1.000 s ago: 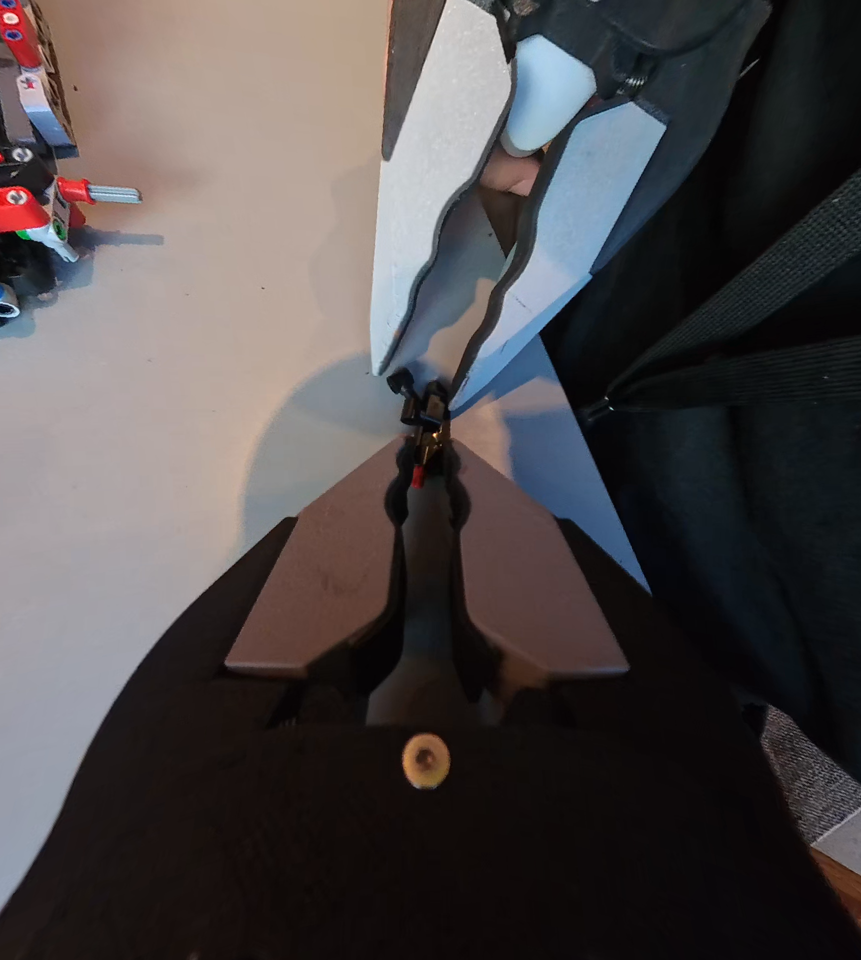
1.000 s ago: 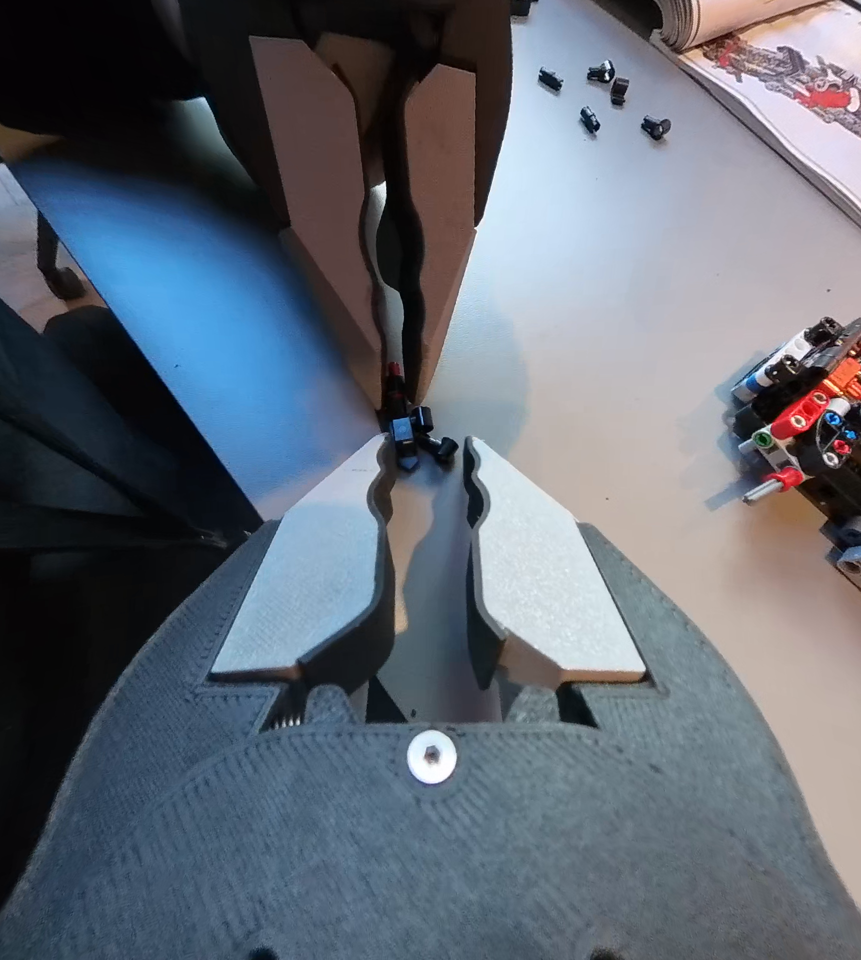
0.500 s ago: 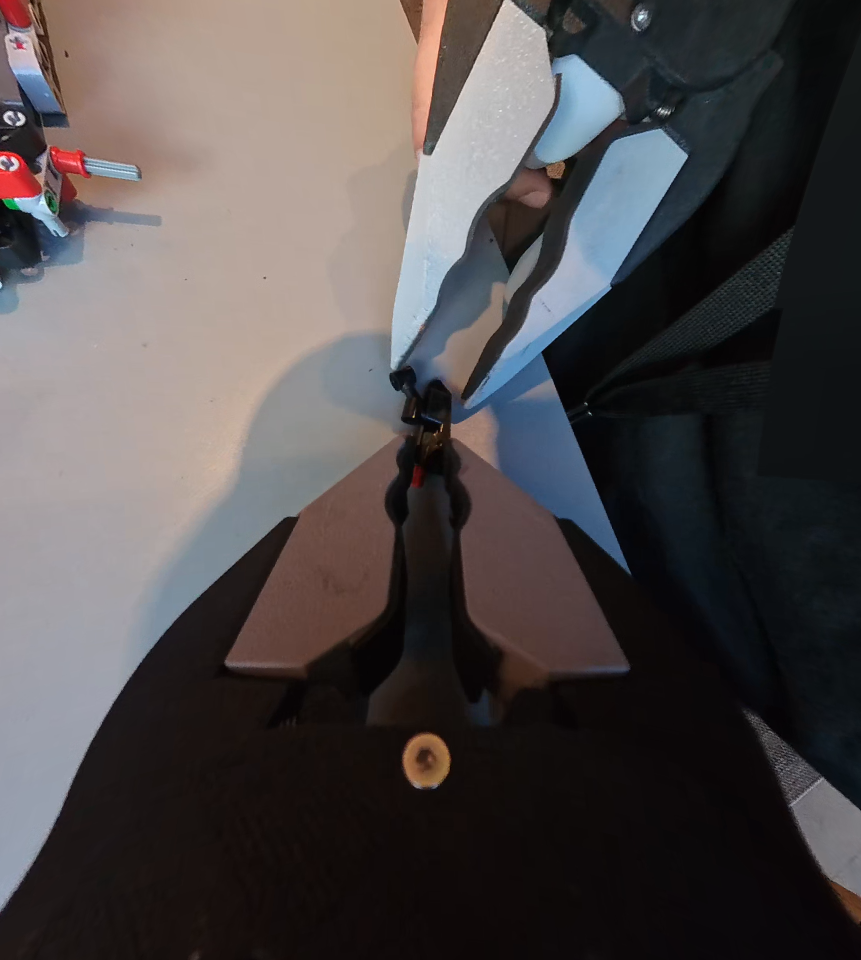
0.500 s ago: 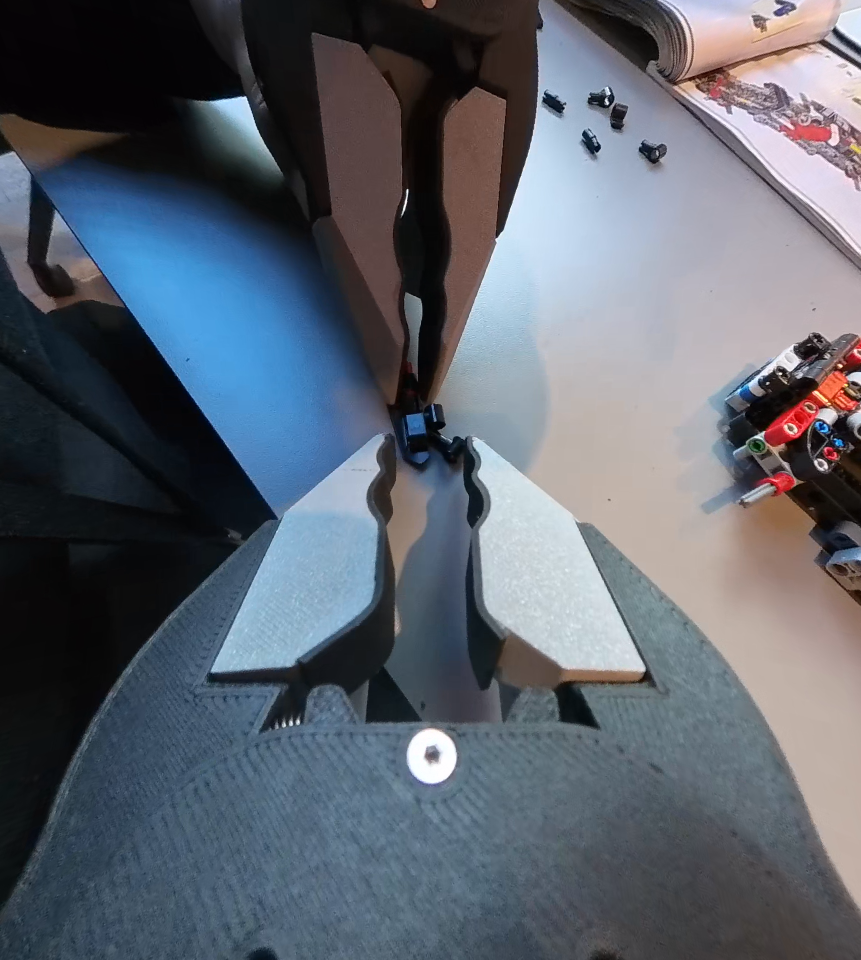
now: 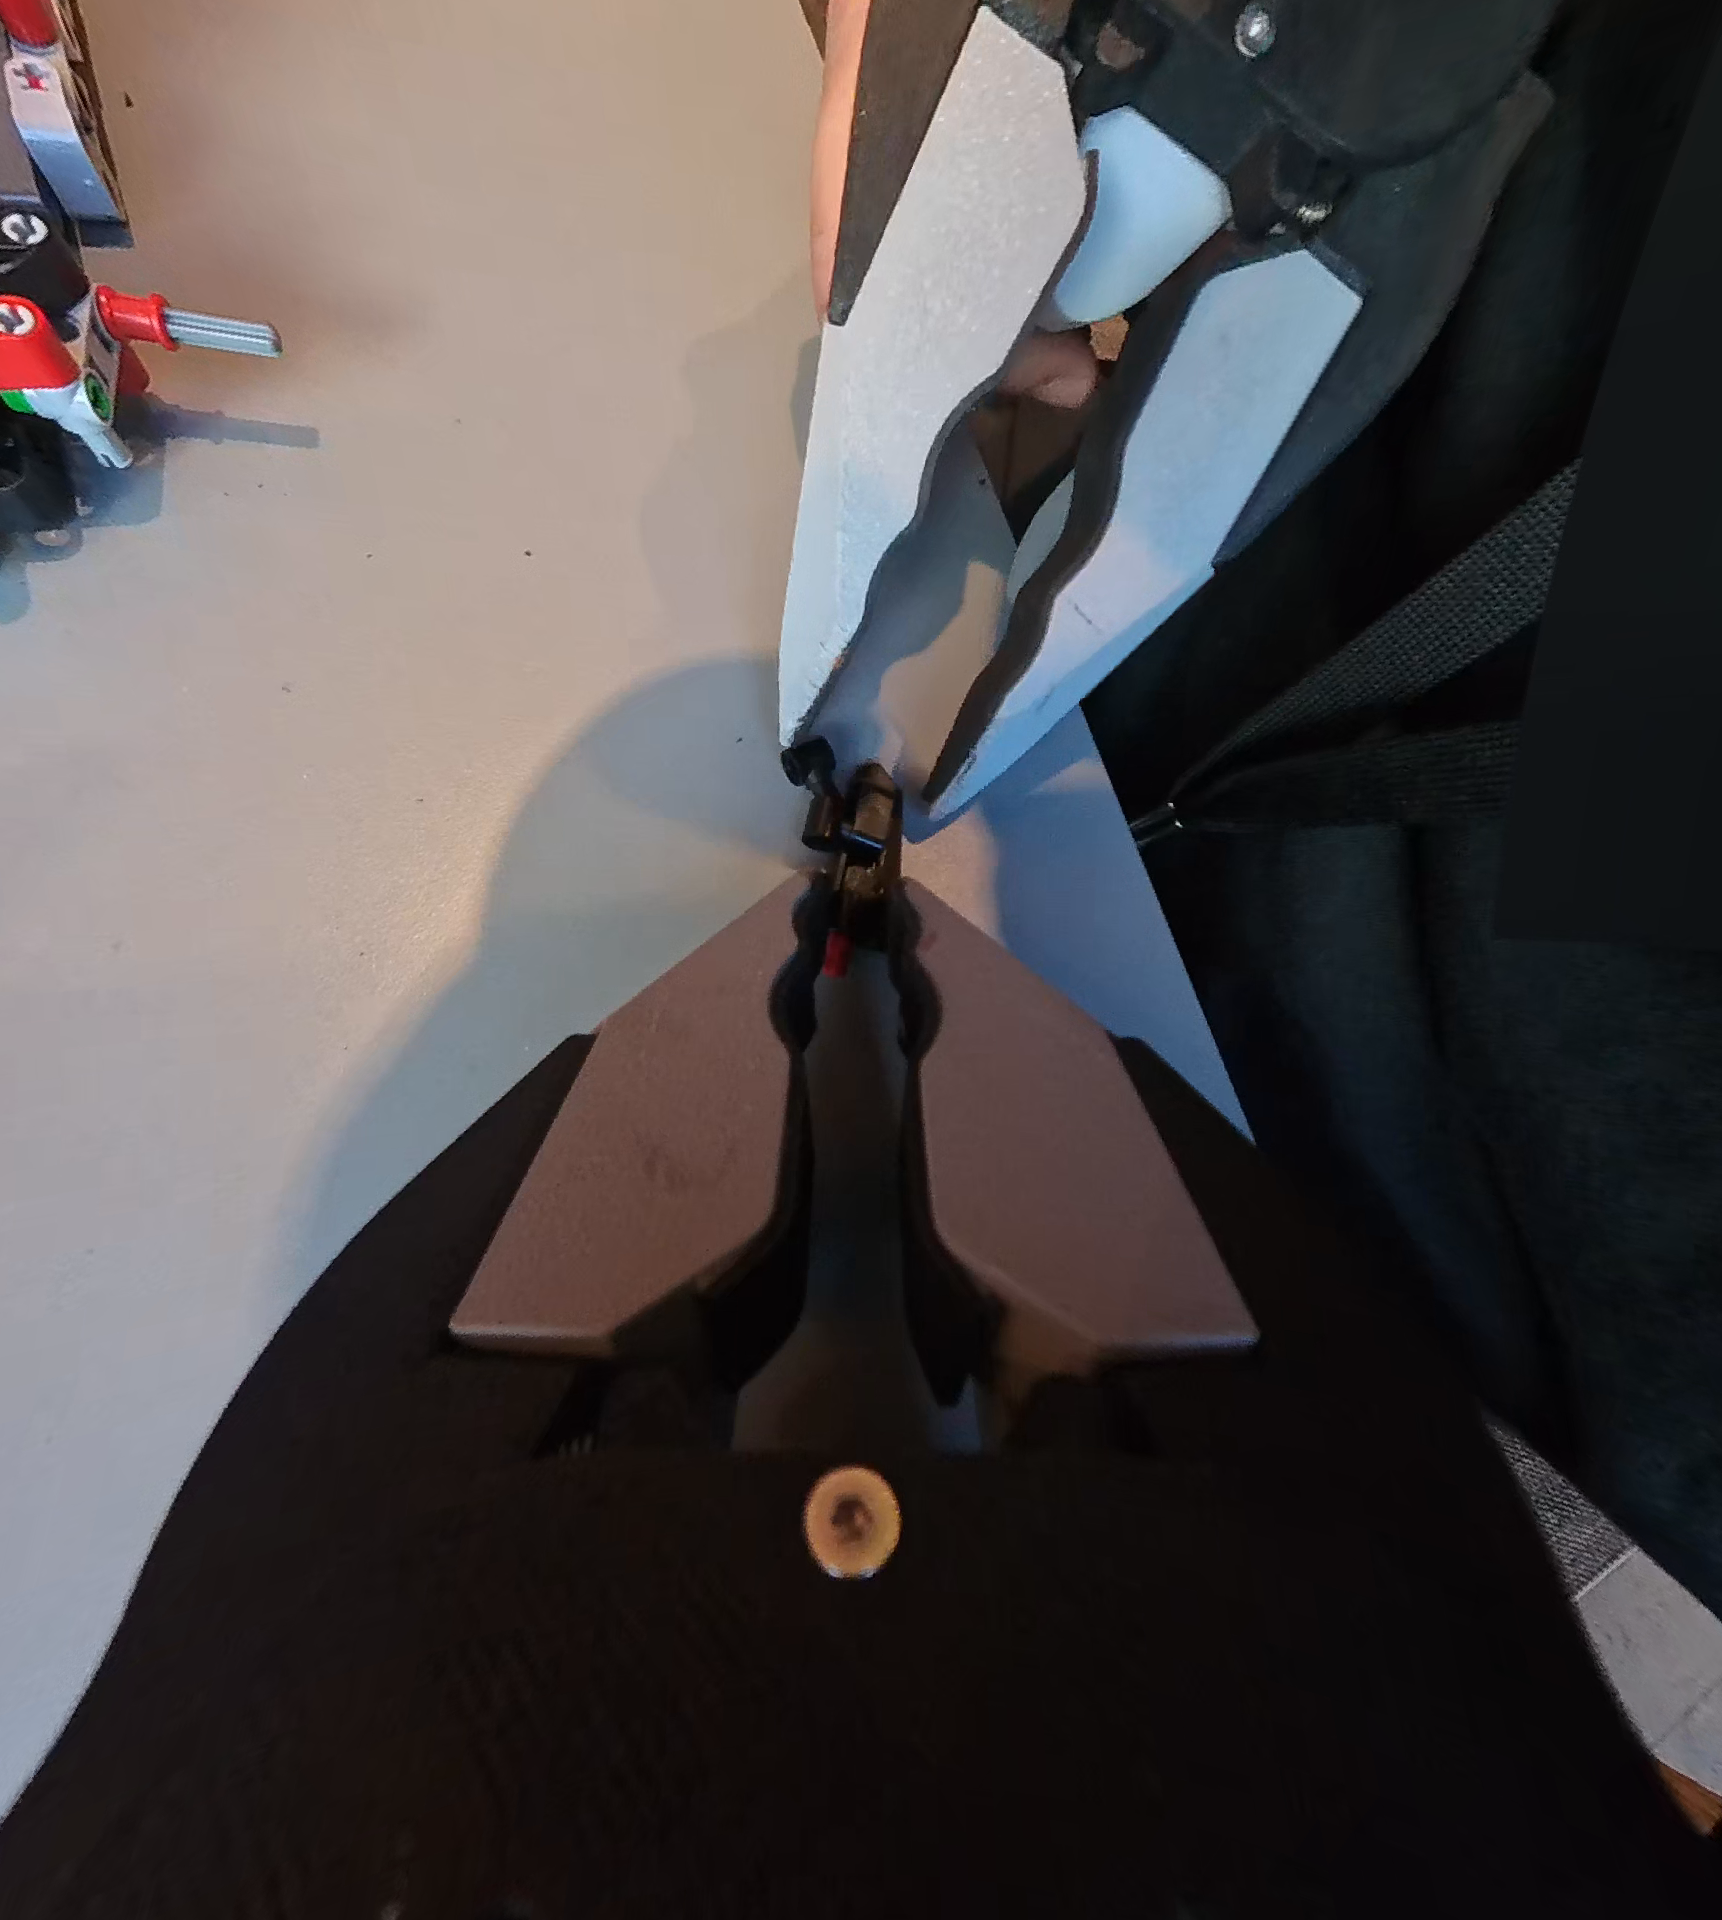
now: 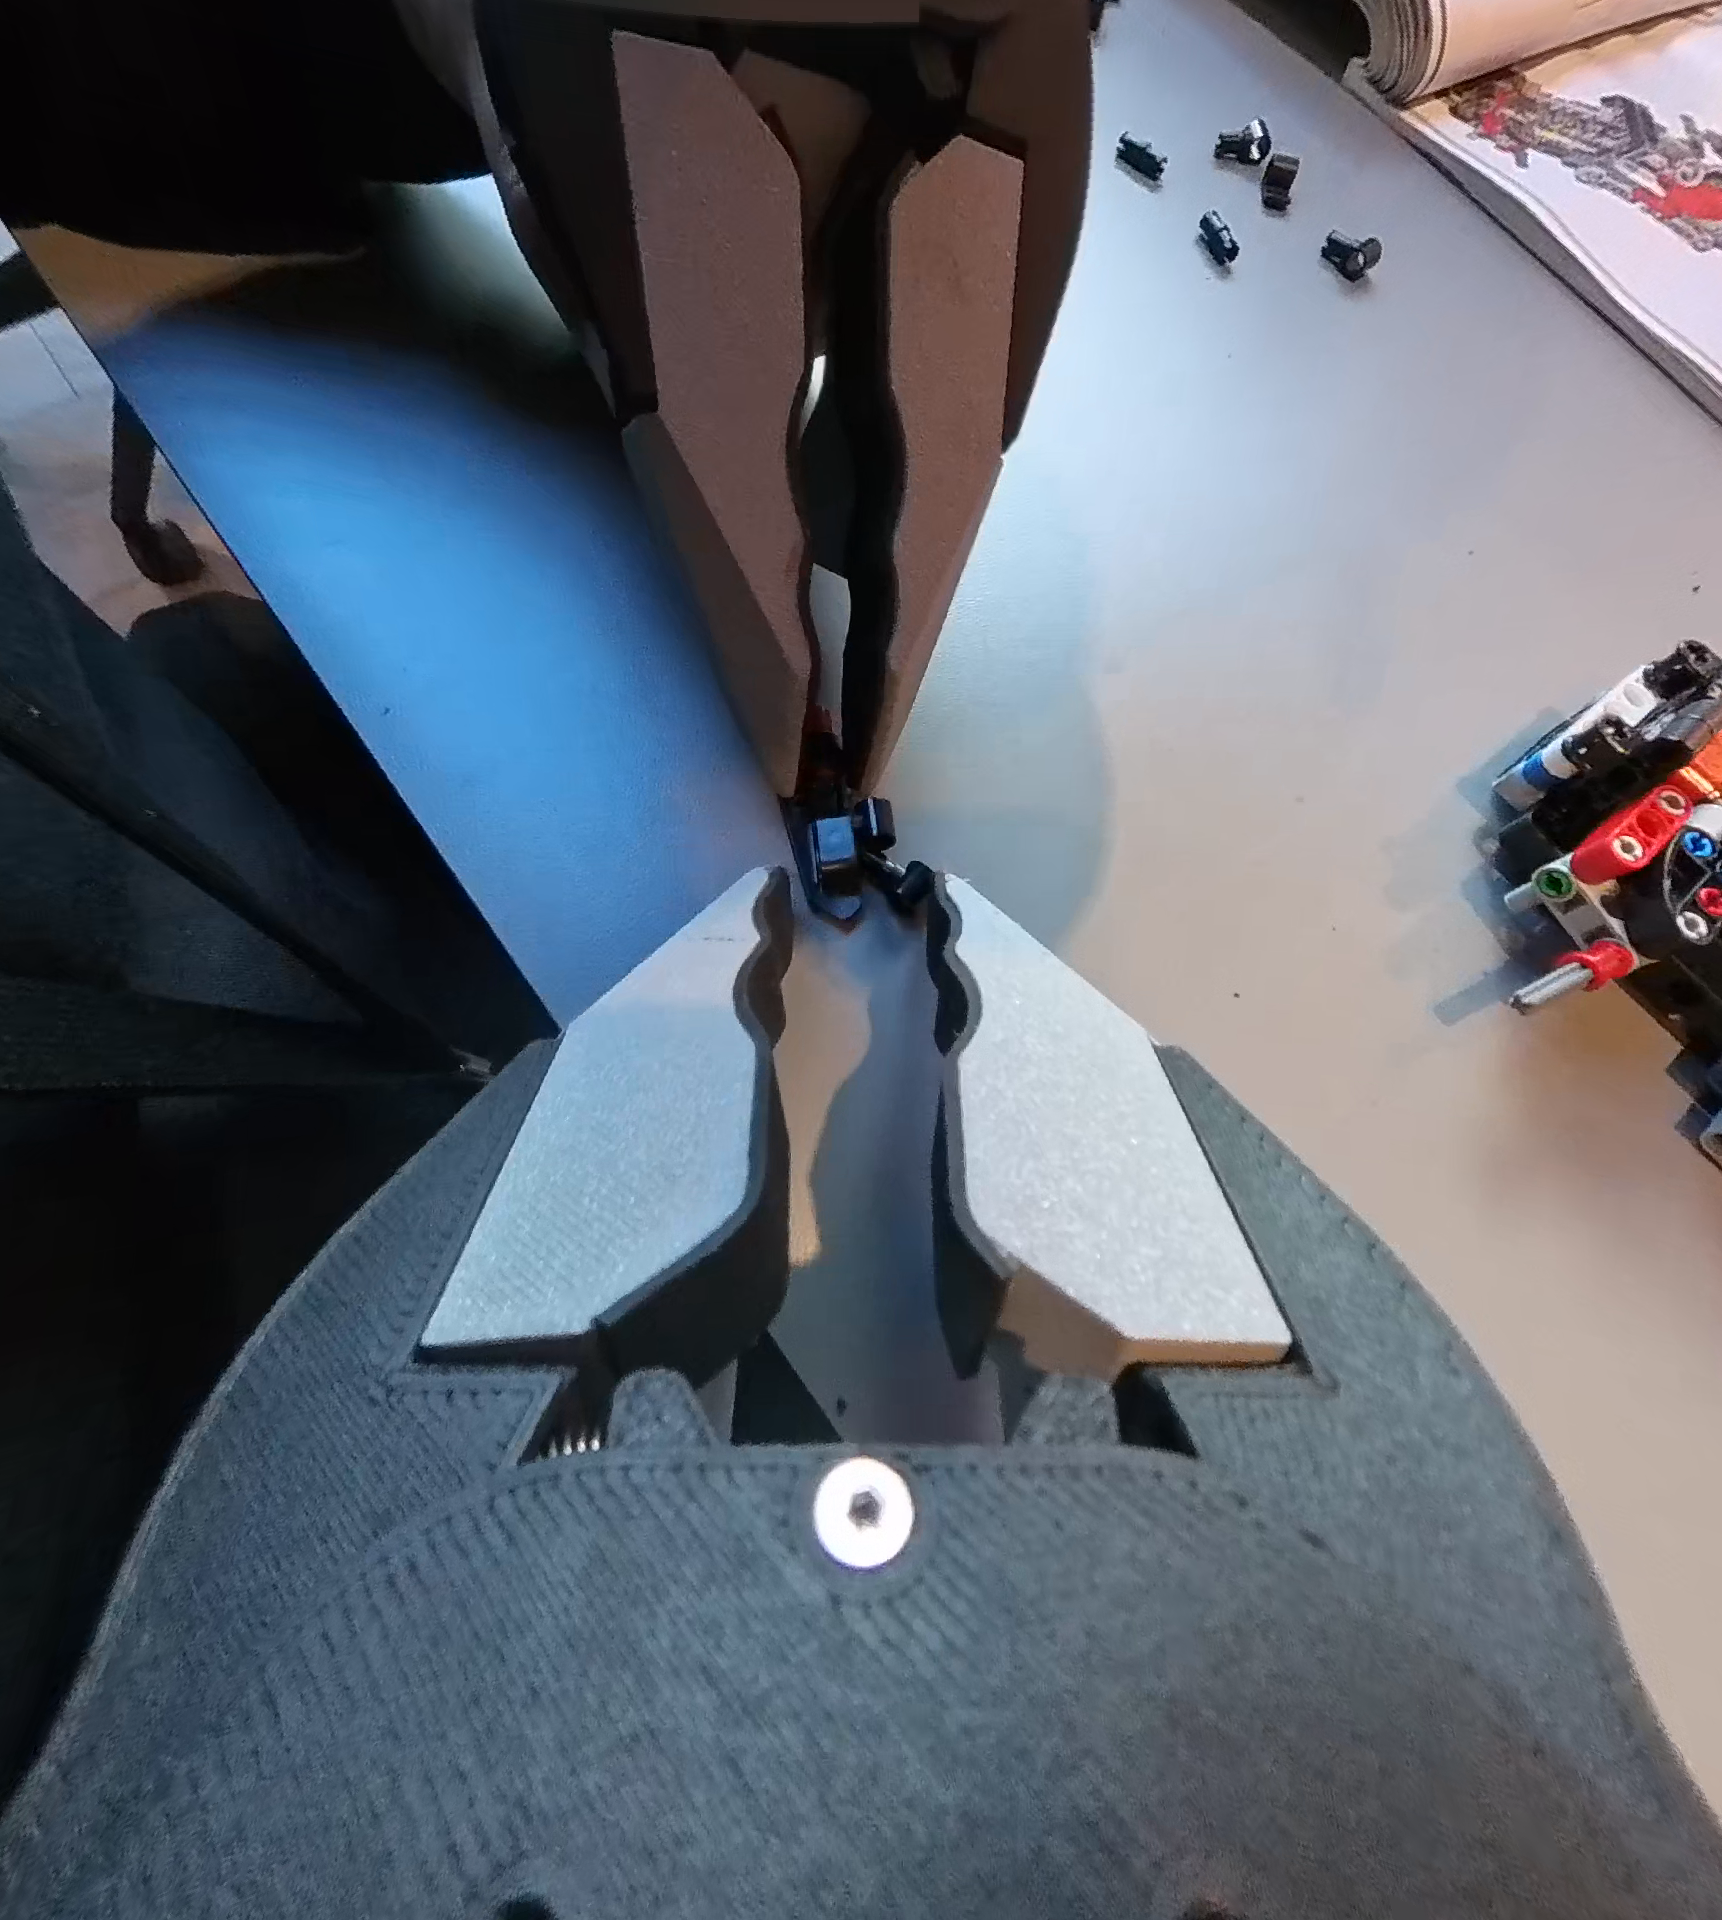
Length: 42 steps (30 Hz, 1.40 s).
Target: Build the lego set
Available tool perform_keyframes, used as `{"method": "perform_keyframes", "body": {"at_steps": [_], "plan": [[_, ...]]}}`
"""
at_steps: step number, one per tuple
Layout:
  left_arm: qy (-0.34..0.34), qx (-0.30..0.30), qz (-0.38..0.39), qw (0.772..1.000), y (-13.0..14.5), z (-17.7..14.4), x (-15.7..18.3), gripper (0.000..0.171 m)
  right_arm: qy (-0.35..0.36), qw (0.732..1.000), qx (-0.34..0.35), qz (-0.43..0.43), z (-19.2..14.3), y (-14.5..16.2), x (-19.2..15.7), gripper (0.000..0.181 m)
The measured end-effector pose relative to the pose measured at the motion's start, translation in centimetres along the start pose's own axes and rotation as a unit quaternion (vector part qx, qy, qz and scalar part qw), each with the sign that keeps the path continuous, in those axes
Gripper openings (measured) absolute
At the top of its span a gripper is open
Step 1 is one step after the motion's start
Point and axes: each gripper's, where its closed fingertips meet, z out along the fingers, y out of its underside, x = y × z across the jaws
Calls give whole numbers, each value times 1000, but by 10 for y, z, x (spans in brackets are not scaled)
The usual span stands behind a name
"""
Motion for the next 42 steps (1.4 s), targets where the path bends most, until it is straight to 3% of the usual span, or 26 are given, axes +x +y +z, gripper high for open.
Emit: {"method": "perform_keyframes", "body": {"at_steps": [8, 18, 35, 42], "plan": [[2, 0, -1, 1000, 0, 0, 0, 8, 0, 999, -20, -28, 2, 1, -1, 26], [9, -4, 8, 1000, 2, -1, 4, 7, -26, 1000, -17, 2, 3, 2, 0, 25], [40, -17, -59, 997, 2, -2, 3, 7, -42, 999, -17, -6, 5, 0, -3, 22], [17, -41, -27, 999, 5, -4, 4, 6, -56, 998, -27, -25, 6, 0, -4, 21]]}}
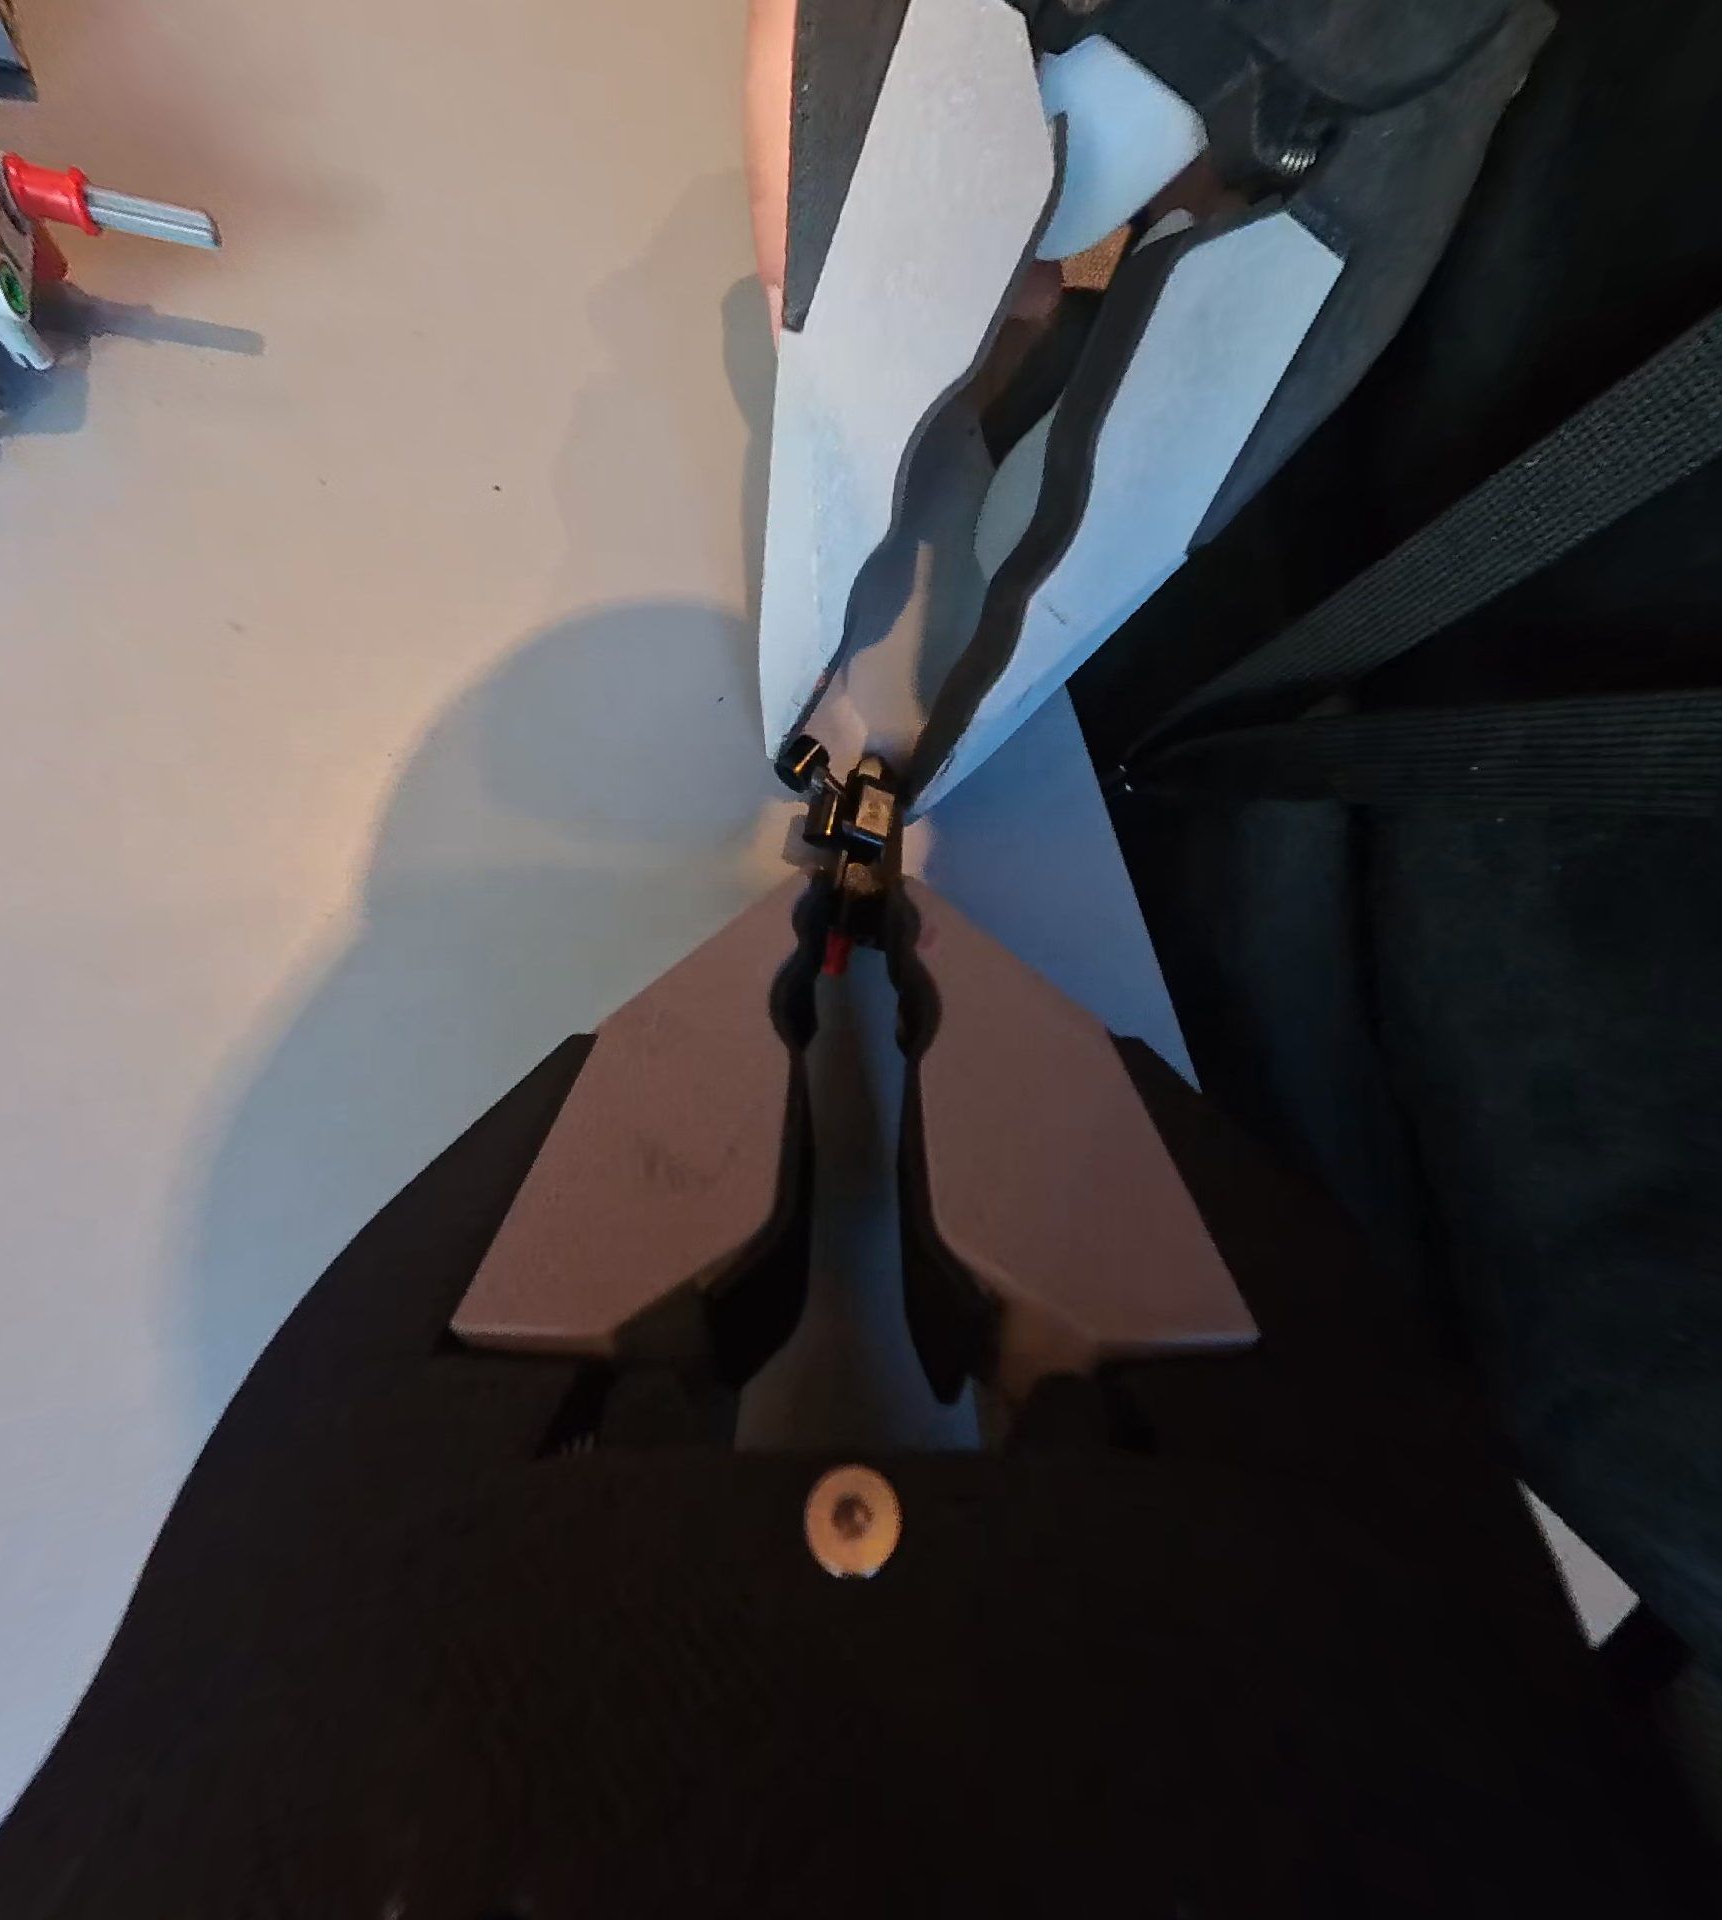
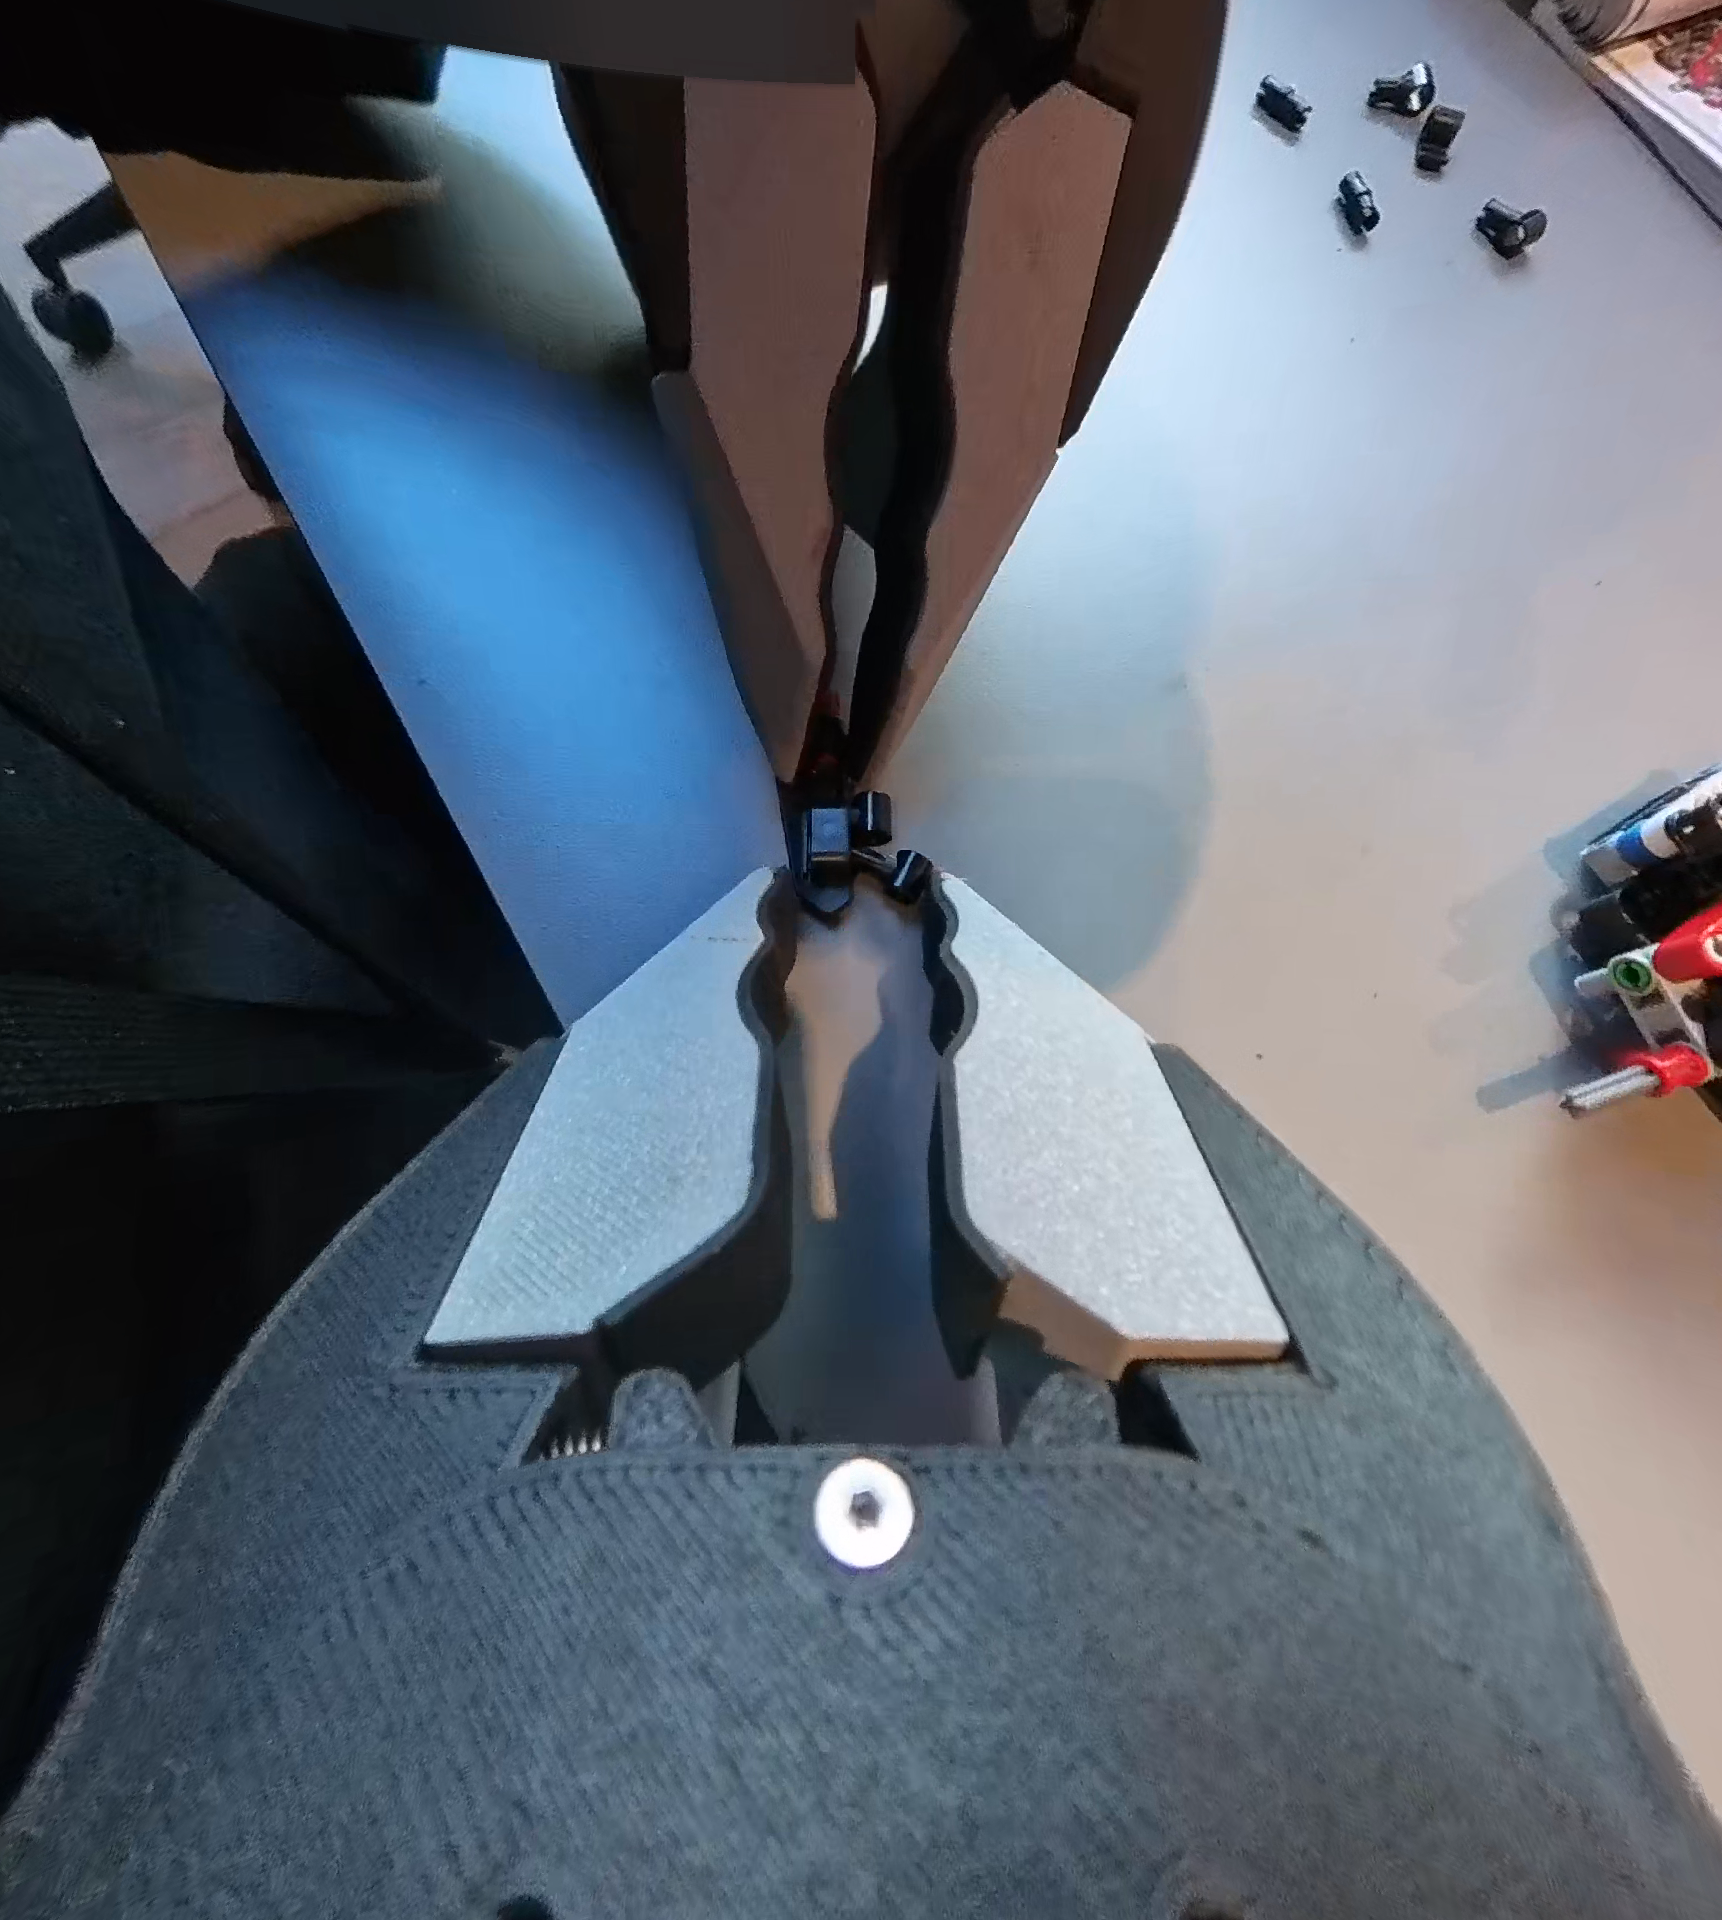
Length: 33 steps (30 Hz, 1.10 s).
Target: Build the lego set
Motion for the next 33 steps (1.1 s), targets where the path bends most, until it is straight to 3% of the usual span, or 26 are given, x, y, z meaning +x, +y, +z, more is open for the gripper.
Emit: {"method": "perform_keyframes", "body": {"at_steps": [6, 33], "plan": [[6, 7, 6, 1000, 0, 0, 1, 7, 3, 1000, 7, -25, -3, 0, 0, 32], [30, 21, -6, 999, -1, 1, 2, 7, -36, 999, 15, -27, -4, -2, -9, 35]]}}
